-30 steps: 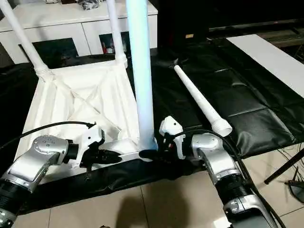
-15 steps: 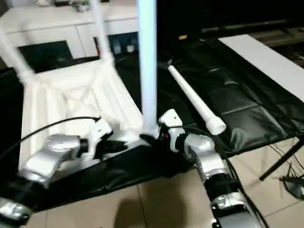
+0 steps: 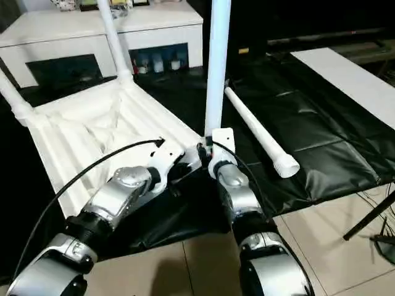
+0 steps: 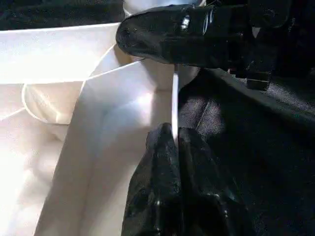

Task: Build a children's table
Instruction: Rotate leg to tighten, then rotate table base

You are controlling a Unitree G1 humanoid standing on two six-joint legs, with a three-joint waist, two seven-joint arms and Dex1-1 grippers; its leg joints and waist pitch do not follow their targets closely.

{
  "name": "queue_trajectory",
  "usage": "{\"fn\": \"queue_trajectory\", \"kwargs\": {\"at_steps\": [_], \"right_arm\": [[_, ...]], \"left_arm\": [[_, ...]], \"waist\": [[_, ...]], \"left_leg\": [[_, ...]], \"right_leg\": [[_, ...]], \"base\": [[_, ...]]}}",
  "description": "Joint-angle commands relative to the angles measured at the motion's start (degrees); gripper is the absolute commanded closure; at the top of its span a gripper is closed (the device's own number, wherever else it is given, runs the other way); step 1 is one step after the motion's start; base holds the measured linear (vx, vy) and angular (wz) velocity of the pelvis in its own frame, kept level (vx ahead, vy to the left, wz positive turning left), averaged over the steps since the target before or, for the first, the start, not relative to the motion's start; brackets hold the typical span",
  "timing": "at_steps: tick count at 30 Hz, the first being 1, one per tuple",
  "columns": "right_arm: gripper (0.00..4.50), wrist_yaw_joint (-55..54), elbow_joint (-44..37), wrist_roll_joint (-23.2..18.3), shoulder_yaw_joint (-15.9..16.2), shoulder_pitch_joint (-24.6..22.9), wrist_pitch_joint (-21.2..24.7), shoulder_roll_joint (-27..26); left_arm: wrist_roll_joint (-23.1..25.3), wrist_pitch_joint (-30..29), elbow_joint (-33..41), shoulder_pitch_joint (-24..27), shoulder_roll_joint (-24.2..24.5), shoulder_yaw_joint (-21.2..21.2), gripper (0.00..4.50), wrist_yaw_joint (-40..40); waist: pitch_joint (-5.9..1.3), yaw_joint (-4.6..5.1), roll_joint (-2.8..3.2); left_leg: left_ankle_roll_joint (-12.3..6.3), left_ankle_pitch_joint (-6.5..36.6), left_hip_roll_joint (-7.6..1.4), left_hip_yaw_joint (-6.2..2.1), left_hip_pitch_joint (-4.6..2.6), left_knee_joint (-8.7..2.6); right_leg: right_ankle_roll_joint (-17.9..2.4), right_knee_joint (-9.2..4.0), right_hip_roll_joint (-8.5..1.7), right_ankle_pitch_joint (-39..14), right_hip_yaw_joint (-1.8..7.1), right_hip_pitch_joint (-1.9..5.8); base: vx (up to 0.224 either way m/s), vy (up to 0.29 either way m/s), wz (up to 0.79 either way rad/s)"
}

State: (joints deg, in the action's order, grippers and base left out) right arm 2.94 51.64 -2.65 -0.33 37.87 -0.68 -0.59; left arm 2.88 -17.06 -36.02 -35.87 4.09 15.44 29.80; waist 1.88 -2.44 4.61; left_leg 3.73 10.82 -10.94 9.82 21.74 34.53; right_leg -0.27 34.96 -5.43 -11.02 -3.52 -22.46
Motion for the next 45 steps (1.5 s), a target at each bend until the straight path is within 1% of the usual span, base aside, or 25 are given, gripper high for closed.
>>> {"fn": "queue_trajectory", "kwargs": {"at_steps": [1,2,5,10,11,14,15,18,23,24,25,27,29,30,31,32,33,34,35,36,37,38,40,42,45], "right_arm": [[1.8,2.22,1.05,-1.31,0.43,-0.96,-0.82,-2.83],[1.24,2.83,0.36,-1.62,0.05,-1.16,-1.6,-2.5],[0.94,2.66,-0.45,-1.47,-0.11,-1.32,-2.7,-1.86],[0.94,1.72,-7.78,-0.01,0.38,-3.24,-1.97,0.62],[0.87,2.16,-10.48,-0.17,0.42,-4.24,-1.01,1.22],[0.87,4.06,-16.83,-0.41,0.77,-7.2,1.4,2.64],[0.84,5.06,-20.37,-0.42,1.21,-9.21,2.8,3.41],[0.84,8.22,-26.97,-0.06,2.92,-13.65,6.96,5.04],[0.84,10.89,-30.7,-0.14,5.14,-16.76,12.15,6.15],[0.84,11.55,-31.3,0.04,5.91,-17.15,13.76,6.36],[0.84,11.9,-31.4,0.25,6.39,-17.28,14.55,6.44],[0.84,12.57,-31.49,0.49,7.11,-17.35,15.95,6.52],[0.84,13.2,-31.24,0.86,7.81,-17.23,16.7,6.57],[0.84,13.29,-31.33,0.9,7.89,-17.24,16.87,6.56],[0.84,13.73,-31.75,1.07,8.3,-17.26,17.7,6.55],[0.84,13.86,-31.02,1.34,8.51,-16.6,17.84,6.31],[0.84,13.88,-30.52,1.51,8.67,-16.04,18.04,6.14],[0.84,13.88,-30.52,1.51,8.67,-16.04,18.04,6.14],[0.84,13.78,-29.65,1.6,8.7,-15.28,18.01,5.92],[0.84,13.78,-29.65,1.6,8.7,-15.28,18.01,5.92],[0.84,13.64,-28.02,1.68,8.75,-13.87,17.76,5.53],[0.84,13.64,-27.97,1.69,8.76,-13.82,17.76,5.51],[0.84,13.74,-26.29,1.65,8.95,-12.27,17.53,4.97],[0.84,13.81,-24.78,1.67,9.03,-11.07,16.97,4.44],[0.84,14.0,-22.93,1.7,9.12,-9.59,16.21,3.66]], "left_arm": [[0.21,2.22,-1.67,-0.5,-0.13,-1.21,4.5,-3.76],[-0.06,2.74,-1.39,-0.21,-0.01,-1.25,4.5,-3.02],[-0.33,3.66,-1.48,-0.03,0.05,-1.45,4.5,-2.19],[-0.78,10.07,-2.54,-1.02,-0.25,-2.93,4.5,-2.16],[-1.37,10.96,-2.32,-1.3,-0.36,-3.76,4.22,-2.32],[-2.78,10.54,-1.18,-1.97,-0.2,-5.88,4.22,-3.31],[-3.41,10.04,0.05,-2.13,0.25,-6.79,3.85,-3.37],[-4.44,8.81,3.62,-2.27,2.0,-9.9,3.8,-5.69],[-4.16,5.54,8.7,-1.13,7.98,-15.47,3.39,-9.9],[-3.77,4.84,9.86,-0.18,10.63,-17.86,3.16,-11.52],[-3.21,4.54,10.57,0.59,12.59,-19.32,3.16,-12.62],[-2.15,3.37,11.88,2.02,15.76,-21.48,3.02,-14.16],[-1.08,2.35,13.08,3.41,18.58,-23.48,2.97,-15.56],[-0.89,1.99,13.42,3.71,18.99,-23.8,2.66,-15.85],[-0.02,0.28,15.01,5.11,20.91,-25.31,2.66,-17.22],[1.33,-2.0,16.49,7.35,23.41,-27.5,2.66,-19.01],[2.36,-4.05,17.84,9.3,25.44,-29.24,2.61,-20.58],[2.36,-4.05,17.84,9.3,25.44,-29.24,2.52,-20.58],[3.34,-5.21,18.41,11.11,26.93,-30.58,2.52,-22.02],[3.34,-5.21,18.41,11.11,26.93,-30.58,2.37,-22.02],[4.63,-5.98,18.36,13.95,28.6,-31.89,2.27,-24.03],[4.66,-6.01,18.35,14.06,28.65,-31.92,2.27,-24.09],[5.38,-6.92,17.95,16.9,29.65,-32.44,2.16,-25.28],[5.31,-8.51,17.68,18.8,29.89,-31.86,1.84,-24.08],[3.6,-12.57,19.59,21.17,29.32,-30.01,1.66,-19.66]], "waist": [[-3.16,0.16,-0.54],[-3.17,0.17,-0.68],[-3.22,0.17,-0.62],[-3.43,0.16,-0.91],[-3.43,0.09,-0.85],[-3.66,-0.22,-0.73],[-3.79,-0.28,-0.47],[-3.66,-0.34,-0.55],[-3.22,0.44,-0.08],[-3.15,0.8,0.26],[-3.12,0.8,0.07],[-3.14,0.79,0.24],[-3.09,0.88,0.36],[-3.1,0.7,0.69],[-3.19,0.63,-0.02],[-3.14,0.48,-0.26],[-3.34,0.36,0.18],[-3.06,0.68,0.22],[-3.03,0.68,-0.27],[-3.22,0.51,0.02],[-3.07,0.43,-0.33],[-3.02,0.42,-0.14],[-2.78,0.52,-0.32],[-2.78,0.13,-0.07],[-2.77,0.07,-0.23]], "left_leg": [[-2.35,14.26,-1.39,-0.33,-0.75,-4.62],[-2.25,14.63,-1.36,-0.33,-0.74,-4.61],[-2.62,13.69,-1.37,-0.43,-0.43,-4.63],[-4.05,9.59,-1.31,-0.39,-0.05,-4.34],[-4.29,9.34,-1.27,-0.34,-0.13,-4.29],[-4.96,7.77,-1.52,-0.36,-0.19,-4.09],[-5.26,6.8,-1.48,-0.45,-0.17,-4.02],[-6.27,5.64,-1.47,-0.4,-0.11,-3.87],[-4.24,10.58,-1.3,-0.47,0.0,-4.35],[-2.88,12.42,-1.35,-0.56,-0.18,-4.53],[-2.49,12.65,-1.37,-0.63,-0.17,-4.59],[-1.69,13.13,-1.46,-0.7,-0.37,-4.69],[-1.21,13.27,-1.44,-0.55,-0.64,-4.66],[-0.78,12.81,-1.51,-0.55,-0.69,-4.69],[-0.66,12.48,-1.66,-0.55,-0.7,-4.69],[-0.97,11.54,-1.53,-0.52,-0.47,-4.73],[-0.78,10.9,-1.68,-0.7,-0.51,-4.63],[-0.97,10.47,-1.55,-0.68,-0.26,-4.76],[-0.99,10.63,-1.46,-0.58,-0.39,-4.75],[-0.76,10.76,-1.54,-0.62,-0.65,-4.63],[-0.61,11.55,-1.57,-0.54,-0.75,-4.72],[-0.52,11.89,-1.58,-0.6,-0.68,-4.77],[-0.2,13.53,-1.53,-0.59,-0.6,-5.0],[0.93,15.24,-1.61,-0.58,-0.93,-5.14],[1.81,16.34,-1.62,-0.68,-0.95,-5.32]], "right_leg": [[-11.8,-4.61,-2.62,-11.13,1.7,2.22],[-11.57,-4.71,-2.61,-11.84,1.73,2.21],[-11.46,-4.55,-2.71,-11.06,1.72,2.39],[-11.68,-4.2,-2.52,-6.71,1.68,2.56],[-11.62,-4.24,-2.45,-6.37,1.65,2.51],[-11.73,-3.86,-2.44,-3.01,1.72,2.55],[-12.31,-3.54,-2.4,-1.1,1.58,2.53],[-12.81,-3.37,-2.24,2.23,1.56,2.66],[-12.48,-3.91,-2.2,-4.03,1.44,2.66],[-11.96,-4.04,-2.06,-6.72,1.44,2.5],[-11.83,-3.97,-1.99,-7.02,1.42,2.53],[-11.33,-3.87,-2.09,-7.99,1.52,2.32],[-10.98,-4.08,-1.92,-7.72,1.63,1.94],[-11.16,-3.87,-1.87,-6.34,1.66,1.8],[-11.31,-3.69,-1.86,-5.35,1.68,1.91],[-11.28,-3.63,-1.88,-4.59,1.69,1.99],[-11.47,-3.11,-2.1,-3.5,1.67,2.07],[-11.24,-3.22,-1.95,-3.01,1.56,1.99],[-11.07,-3.46,-1.84,-3.61,1.57,1.96],[-11.33,-3.21,-2.0,-3.51,1.62,1.89],[-11.5,-3.44,-1.98,-4.84,1.73,1.69],[-11.6,-3.34,-2.02,-5.18,1.74,1.66],[-11.05,-3.52,-1.98,-7.28,1.8,1.56],[-10.66,-3.73,-1.97,-8.47,1.96,1.16],[-10.78,-3.67,-2.08,-8.15,2.01,1.16]], "base": [[0.0,0.0,0.0],[0.0,0.0,0.0],[0.0,0.0,0.0],[0.0,0.0,0.0],[0.0,0.0,0.0],[0.0,0.0,0.0],[0.0,0.0,0.0],[0.0,0.0,0.0],[0.0,0.0,0.0],[0.0,0.0,0.0],[0.0,0.0,0.0],[0.0,0.0,0.0],[0.0,0.0,0.0],[0.0,0.0,0.0],[0.0,0.0,0.0],[0.0,0.0,0.0],[0.0,0.0,0.0],[0.0,0.0,0.0],[0.0,0.0,0.0],[0.0,0.0,0.0],[0.0,0.0,0.0],[0.0,0.0,0.0],[0.0,0.0,0.0],[0.0,0.0,0.0],[0.0,0.0,0.0]]}}
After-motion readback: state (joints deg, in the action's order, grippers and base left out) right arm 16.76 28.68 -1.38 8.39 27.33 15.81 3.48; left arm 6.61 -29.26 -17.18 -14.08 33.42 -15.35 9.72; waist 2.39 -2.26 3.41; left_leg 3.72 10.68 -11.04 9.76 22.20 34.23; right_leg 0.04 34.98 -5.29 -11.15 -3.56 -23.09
